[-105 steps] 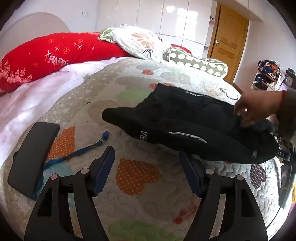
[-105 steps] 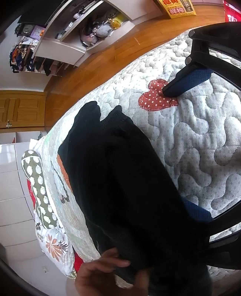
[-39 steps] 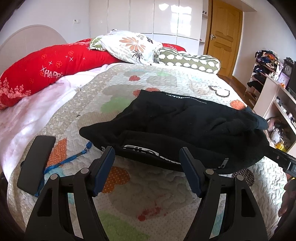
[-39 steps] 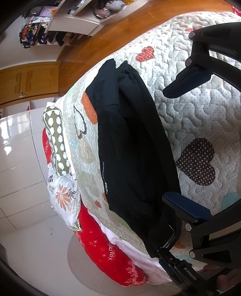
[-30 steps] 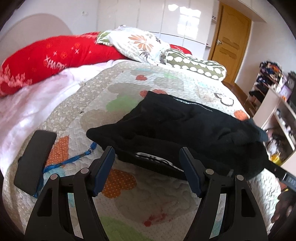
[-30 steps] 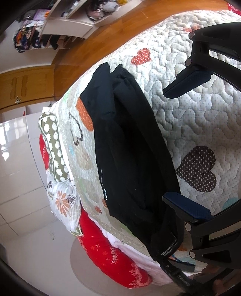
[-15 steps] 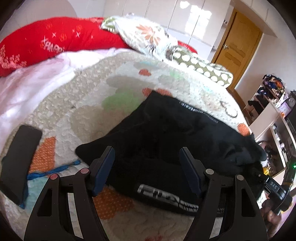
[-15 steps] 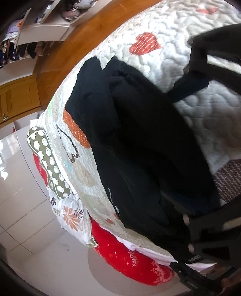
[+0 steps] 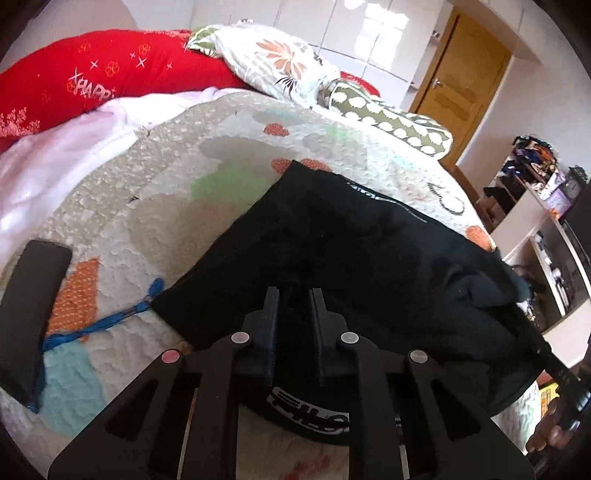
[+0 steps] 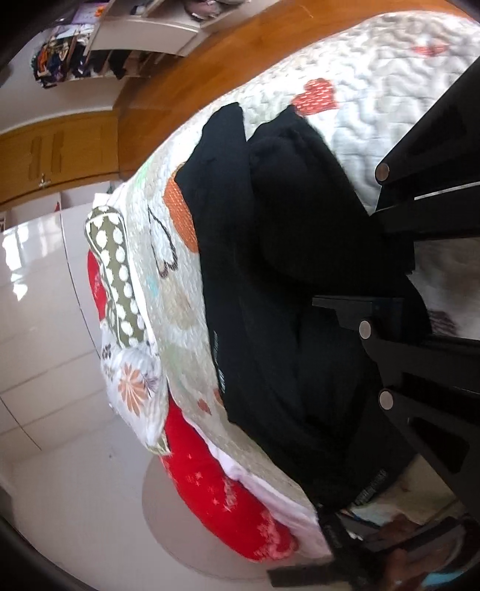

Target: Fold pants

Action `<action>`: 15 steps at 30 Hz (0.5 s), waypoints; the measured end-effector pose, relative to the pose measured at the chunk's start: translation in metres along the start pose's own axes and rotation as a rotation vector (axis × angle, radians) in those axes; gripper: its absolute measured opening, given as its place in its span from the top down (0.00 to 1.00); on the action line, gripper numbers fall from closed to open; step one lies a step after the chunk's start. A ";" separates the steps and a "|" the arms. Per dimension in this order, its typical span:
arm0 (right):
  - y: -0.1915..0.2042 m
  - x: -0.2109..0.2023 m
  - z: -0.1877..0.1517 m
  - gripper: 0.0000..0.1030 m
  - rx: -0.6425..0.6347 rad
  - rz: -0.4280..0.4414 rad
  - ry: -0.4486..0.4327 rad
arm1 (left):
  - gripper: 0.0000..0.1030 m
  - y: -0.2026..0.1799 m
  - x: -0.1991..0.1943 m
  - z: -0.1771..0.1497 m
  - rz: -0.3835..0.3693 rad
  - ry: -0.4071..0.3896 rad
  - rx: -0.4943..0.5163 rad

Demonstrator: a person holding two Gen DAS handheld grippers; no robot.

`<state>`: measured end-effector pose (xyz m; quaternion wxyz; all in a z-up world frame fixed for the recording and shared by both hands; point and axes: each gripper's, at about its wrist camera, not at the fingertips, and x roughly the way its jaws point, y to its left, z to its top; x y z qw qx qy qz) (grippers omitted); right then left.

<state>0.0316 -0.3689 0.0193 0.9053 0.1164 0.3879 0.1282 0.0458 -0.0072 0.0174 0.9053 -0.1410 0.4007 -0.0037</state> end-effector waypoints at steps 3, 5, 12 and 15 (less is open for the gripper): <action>0.006 -0.021 -0.018 0.94 -0.006 0.016 0.008 | 0.86 0.006 -0.016 -0.009 -0.003 -0.008 0.024; 0.007 -0.031 -0.033 0.94 0.005 0.037 0.026 | 0.86 0.013 -0.018 -0.019 0.005 0.008 0.032; -0.014 -0.027 -0.071 0.88 0.061 0.037 0.180 | 0.86 0.021 -0.007 -0.042 0.041 0.042 0.026; -0.043 -0.061 -0.065 0.62 0.129 -0.010 0.095 | 0.86 0.023 -0.009 -0.040 0.029 0.048 0.016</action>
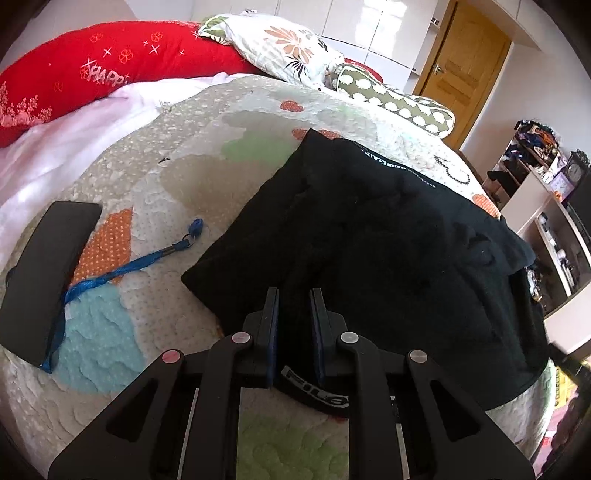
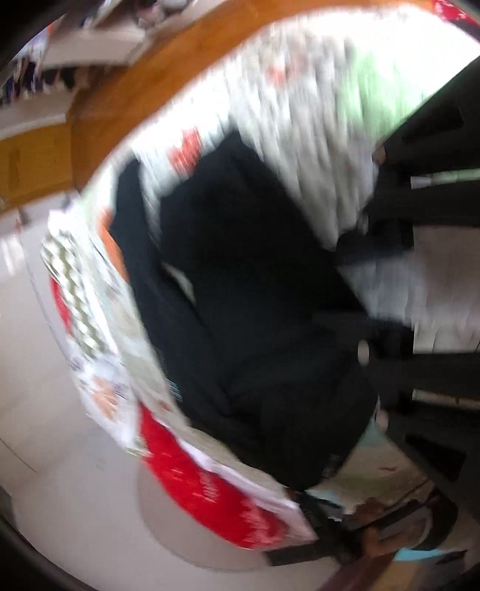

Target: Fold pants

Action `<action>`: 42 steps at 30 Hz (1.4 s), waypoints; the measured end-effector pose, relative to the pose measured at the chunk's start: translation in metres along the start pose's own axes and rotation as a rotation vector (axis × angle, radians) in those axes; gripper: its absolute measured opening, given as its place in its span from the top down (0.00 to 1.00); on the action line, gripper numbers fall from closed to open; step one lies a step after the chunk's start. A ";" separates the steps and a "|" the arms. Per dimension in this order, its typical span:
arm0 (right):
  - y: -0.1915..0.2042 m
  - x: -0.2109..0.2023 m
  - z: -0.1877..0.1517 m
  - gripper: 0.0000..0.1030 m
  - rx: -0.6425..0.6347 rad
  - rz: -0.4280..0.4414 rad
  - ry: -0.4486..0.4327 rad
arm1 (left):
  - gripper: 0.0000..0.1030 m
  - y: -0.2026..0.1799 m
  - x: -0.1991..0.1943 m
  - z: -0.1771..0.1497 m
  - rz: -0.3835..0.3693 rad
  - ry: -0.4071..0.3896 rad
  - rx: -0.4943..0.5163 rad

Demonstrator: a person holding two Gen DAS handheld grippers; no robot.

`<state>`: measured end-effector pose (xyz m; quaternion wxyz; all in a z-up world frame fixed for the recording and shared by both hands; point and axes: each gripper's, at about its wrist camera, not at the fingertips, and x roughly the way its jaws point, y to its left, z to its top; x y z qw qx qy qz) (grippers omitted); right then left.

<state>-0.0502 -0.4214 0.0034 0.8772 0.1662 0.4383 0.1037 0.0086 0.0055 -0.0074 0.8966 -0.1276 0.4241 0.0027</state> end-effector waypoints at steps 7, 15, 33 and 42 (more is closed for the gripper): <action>-0.047 0.004 0.043 0.54 0.009 -0.173 -0.083 | 0.86 -0.006 0.003 -0.001 0.035 0.004 0.006; -0.050 0.054 0.060 0.78 -0.053 -0.140 -0.030 | 0.86 -0.005 0.007 0.001 0.032 0.015 0.003; -0.065 0.002 0.024 0.65 0.012 -0.303 -0.079 | 0.86 0.027 -0.013 -0.014 0.048 0.028 -0.054; -0.013 -0.022 0.041 0.52 -0.047 -0.121 -0.159 | 0.31 0.034 -0.012 -0.003 -0.002 0.003 -0.139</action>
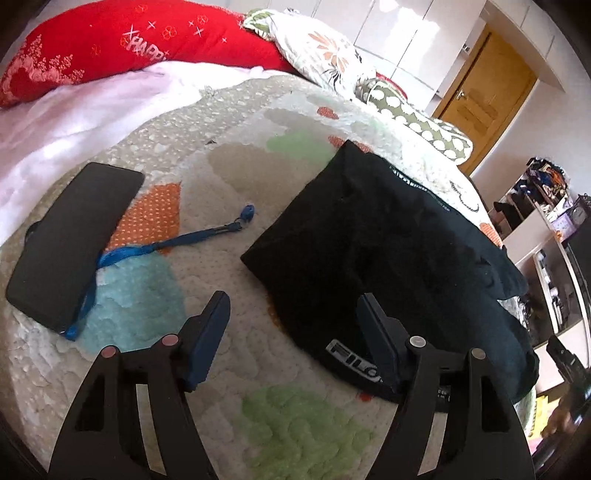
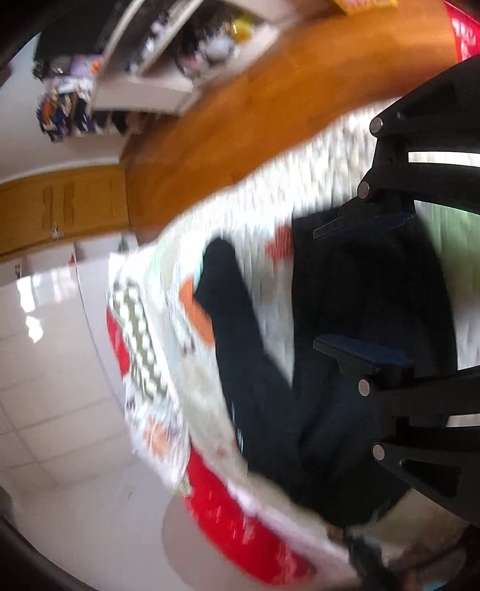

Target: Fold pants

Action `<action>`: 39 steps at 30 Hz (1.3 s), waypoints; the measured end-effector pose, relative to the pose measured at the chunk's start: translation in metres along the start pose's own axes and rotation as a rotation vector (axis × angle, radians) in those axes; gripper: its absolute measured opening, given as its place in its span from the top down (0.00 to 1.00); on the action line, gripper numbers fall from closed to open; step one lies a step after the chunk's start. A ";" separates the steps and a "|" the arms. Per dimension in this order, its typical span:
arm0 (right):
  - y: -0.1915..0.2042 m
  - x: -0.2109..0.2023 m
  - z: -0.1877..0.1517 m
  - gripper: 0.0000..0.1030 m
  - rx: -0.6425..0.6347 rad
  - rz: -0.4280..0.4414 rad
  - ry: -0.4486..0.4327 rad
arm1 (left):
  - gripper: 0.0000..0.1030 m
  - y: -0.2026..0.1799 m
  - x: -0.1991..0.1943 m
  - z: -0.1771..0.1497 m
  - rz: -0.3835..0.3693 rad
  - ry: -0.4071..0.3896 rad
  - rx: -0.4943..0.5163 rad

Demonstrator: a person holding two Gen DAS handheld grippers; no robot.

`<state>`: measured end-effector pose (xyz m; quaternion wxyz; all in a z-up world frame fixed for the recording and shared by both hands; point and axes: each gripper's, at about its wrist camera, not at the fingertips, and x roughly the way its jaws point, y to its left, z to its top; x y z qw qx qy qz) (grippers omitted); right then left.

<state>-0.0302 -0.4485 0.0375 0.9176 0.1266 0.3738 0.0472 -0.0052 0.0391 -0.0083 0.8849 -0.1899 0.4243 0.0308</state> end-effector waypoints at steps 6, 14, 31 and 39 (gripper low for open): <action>0.046 0.030 -0.012 0.52 -0.088 0.094 0.085 | 0.35 -0.009 0.022 0.010 -0.010 -0.006 -0.015; 0.086 0.046 -0.017 0.52 -0.165 0.167 0.116 | 0.93 -0.004 0.001 0.008 -0.014 -0.084 0.008; 0.091 0.055 -0.020 0.52 -0.174 0.239 0.153 | 0.89 0.020 -0.012 -0.014 0.027 -0.041 -0.014; 0.109 0.061 -0.026 0.52 -0.225 0.273 0.194 | 0.56 0.010 -0.045 -0.004 0.064 -0.118 -0.019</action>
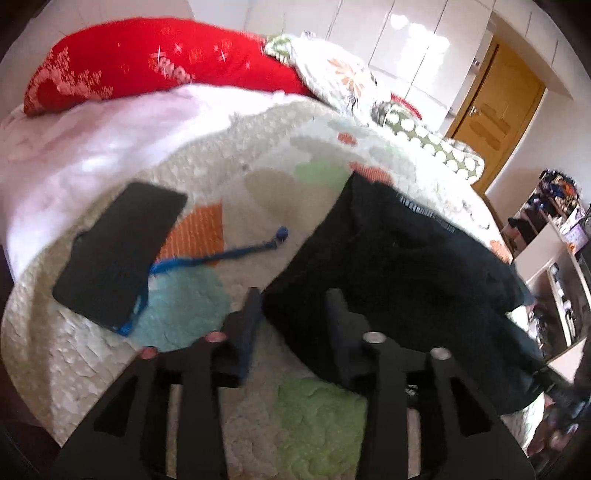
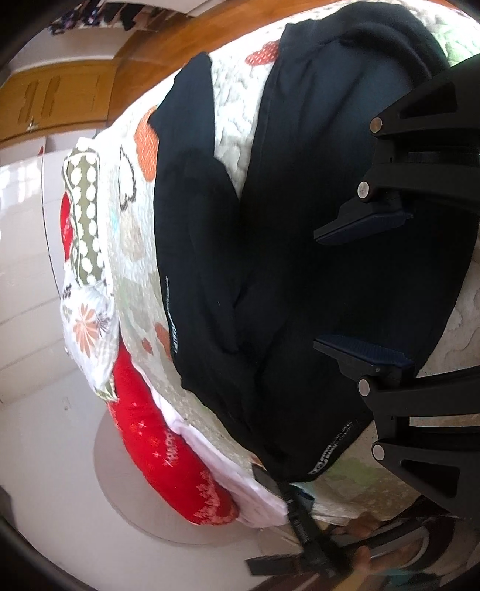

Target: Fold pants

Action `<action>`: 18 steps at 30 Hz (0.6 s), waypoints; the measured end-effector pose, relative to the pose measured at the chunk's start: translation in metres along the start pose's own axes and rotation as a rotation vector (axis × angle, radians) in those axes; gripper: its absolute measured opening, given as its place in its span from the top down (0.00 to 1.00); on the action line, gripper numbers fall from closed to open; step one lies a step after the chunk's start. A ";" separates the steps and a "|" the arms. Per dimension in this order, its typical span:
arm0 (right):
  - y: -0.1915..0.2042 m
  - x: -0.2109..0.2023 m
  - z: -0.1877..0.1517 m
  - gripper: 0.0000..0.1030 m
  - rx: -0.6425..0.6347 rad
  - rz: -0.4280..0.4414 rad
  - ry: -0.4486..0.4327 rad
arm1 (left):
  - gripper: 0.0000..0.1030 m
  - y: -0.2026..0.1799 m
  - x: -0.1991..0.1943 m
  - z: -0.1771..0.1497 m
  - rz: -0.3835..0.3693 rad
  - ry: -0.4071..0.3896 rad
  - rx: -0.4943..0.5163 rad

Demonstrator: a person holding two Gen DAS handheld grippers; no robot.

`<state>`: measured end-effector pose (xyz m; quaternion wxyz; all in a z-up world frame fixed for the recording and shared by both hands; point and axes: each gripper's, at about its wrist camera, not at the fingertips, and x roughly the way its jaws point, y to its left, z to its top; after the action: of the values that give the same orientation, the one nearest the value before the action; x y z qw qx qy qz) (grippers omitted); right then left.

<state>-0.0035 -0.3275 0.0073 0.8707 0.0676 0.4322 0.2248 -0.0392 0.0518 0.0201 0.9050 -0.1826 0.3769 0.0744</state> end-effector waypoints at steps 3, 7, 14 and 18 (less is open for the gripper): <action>0.007 0.023 -0.002 0.51 -0.033 -0.006 0.081 | 0.42 -0.005 -0.006 0.008 -0.016 -0.021 0.003; 0.016 0.038 0.001 0.51 -0.108 -0.031 0.133 | 0.39 -0.021 0.006 0.026 -0.039 0.001 0.050; 0.035 0.033 0.070 0.46 -0.304 -0.029 0.066 | 0.34 -0.060 0.070 0.086 -0.141 0.109 0.164; 0.024 0.065 0.118 0.41 -0.435 -0.084 0.053 | 0.34 -0.084 0.125 0.117 -0.153 0.200 0.274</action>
<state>0.1150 -0.2681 0.0408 0.8618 -0.1457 0.3984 0.2781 0.1490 0.0194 0.0305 0.8825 -0.0921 0.4565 -0.0650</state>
